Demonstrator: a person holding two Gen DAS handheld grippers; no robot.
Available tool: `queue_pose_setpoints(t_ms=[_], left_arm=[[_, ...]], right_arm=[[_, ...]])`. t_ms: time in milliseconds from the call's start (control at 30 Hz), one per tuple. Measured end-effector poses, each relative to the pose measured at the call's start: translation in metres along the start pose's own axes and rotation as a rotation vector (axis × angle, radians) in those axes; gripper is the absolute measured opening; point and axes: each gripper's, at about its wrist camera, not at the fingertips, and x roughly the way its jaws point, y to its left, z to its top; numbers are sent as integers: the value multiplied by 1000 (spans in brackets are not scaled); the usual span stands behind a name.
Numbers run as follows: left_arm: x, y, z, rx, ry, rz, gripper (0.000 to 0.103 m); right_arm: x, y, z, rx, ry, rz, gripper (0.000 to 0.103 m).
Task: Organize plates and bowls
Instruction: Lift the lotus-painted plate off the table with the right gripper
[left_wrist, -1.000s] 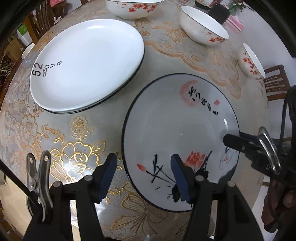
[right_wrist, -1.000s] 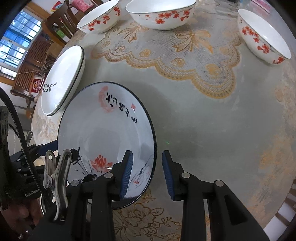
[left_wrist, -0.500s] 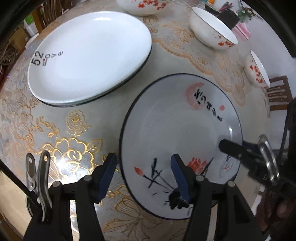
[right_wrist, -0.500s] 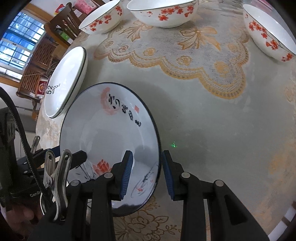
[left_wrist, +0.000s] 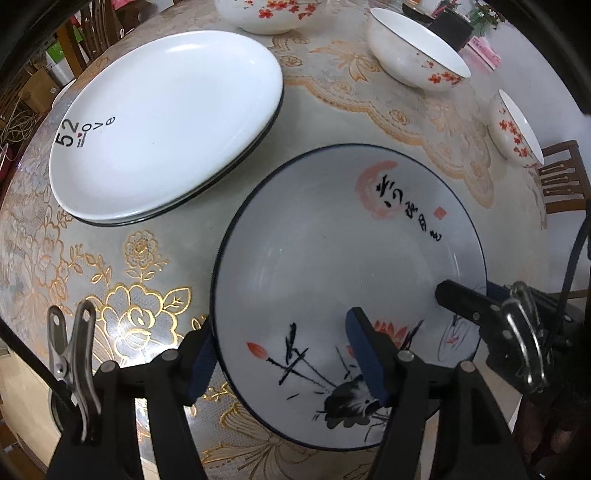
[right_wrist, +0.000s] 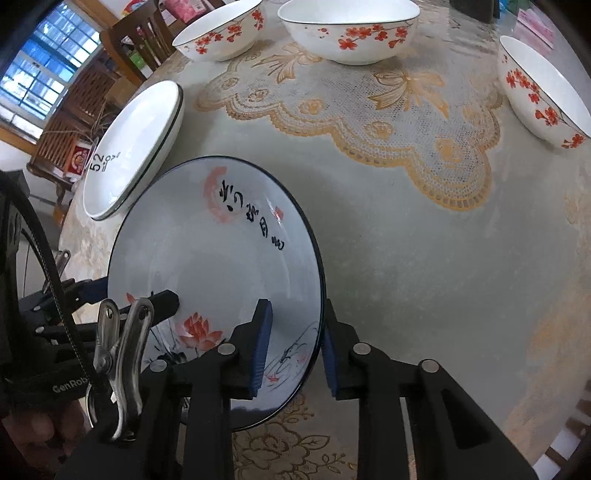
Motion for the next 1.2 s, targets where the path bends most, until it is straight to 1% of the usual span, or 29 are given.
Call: queue_pose_setpoints(t_ms=[33,100,133,167,200,233,267,300,333,400,567,733,833,1000,1200], left_arm=[[-2,4,-1,-3,-2,-1,66],[-5,11,-3,-26,-14,-8,58],[-6,15,-3,-38,-22,-16,51],[-7,19,-3,-51,-32,-27,37],[-8,26,-2,-66,-46,-41,31],[-8,32,-1,-71,-44,-72,26],[-8,39,0,-87,-38,-119,20],[-7,44,0,-104,-30,-160,19],[-7,46,0,-100,-26,-178,17],[-9,47,-2,-98,-26,-188,16],[-14,48,-9,-143,-28,-228,12],[-23,48,-8,-118,-36,-232,12],[-31,48,-8,-113,-43,-231,12],[-48,49,-4,-98,-69,-235,12],[-70,59,-4,-85,-102,-242,12]], right_arm=[[0,-1,0,6,-1,4,24],[0,-2,2,9,-2,7,24],[0,-3,2,11,-2,10,23],[0,-5,2,22,-2,14,22],[-1,-6,1,31,-3,14,22],[-3,-8,-1,39,-3,15,21],[-3,-10,-2,50,-2,18,21],[-4,-12,-3,59,-2,19,21],[-5,-14,-4,66,0,24,20],[-6,-16,-6,76,8,31,20],[-9,-20,-10,104,11,43,20],[-14,-18,-15,103,5,45,20],[-19,-19,-15,108,-16,53,19],[-31,-24,-12,142,-50,107,15],[-46,-19,-6,143,-95,138,14]])
